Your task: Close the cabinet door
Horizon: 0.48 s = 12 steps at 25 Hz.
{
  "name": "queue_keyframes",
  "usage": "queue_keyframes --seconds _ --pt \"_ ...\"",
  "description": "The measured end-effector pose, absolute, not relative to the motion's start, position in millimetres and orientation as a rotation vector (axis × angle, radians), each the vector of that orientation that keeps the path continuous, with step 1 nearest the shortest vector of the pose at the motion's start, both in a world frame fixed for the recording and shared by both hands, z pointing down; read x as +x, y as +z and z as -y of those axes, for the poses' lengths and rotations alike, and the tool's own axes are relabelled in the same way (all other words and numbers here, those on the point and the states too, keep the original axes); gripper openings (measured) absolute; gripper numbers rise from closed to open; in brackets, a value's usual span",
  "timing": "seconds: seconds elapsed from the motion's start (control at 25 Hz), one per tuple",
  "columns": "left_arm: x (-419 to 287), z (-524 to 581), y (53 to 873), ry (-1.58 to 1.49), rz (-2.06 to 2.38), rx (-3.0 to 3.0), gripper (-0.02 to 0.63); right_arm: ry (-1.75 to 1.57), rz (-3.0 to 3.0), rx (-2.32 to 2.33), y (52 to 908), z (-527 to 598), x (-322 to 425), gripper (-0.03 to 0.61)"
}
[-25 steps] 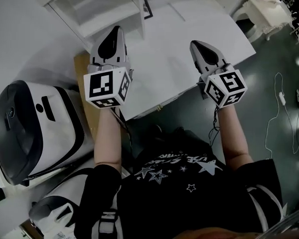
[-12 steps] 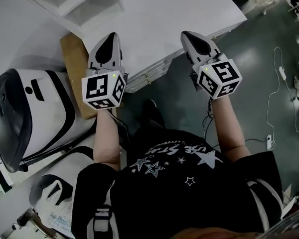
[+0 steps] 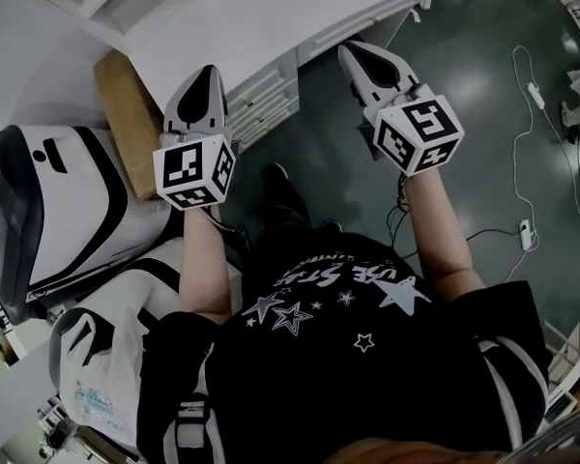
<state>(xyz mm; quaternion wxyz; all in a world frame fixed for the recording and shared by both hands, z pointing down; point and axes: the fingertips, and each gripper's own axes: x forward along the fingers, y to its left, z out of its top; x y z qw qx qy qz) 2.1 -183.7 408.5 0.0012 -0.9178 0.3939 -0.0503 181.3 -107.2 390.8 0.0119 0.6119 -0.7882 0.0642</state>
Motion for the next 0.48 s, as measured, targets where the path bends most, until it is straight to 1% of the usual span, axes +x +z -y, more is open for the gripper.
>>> queue_keyframes --seconds 0.48 --pt "-11.6 61.3 437.7 -0.246 -1.243 -2.904 0.008 0.209 2.428 1.880 407.8 -2.7 171.1 0.005"
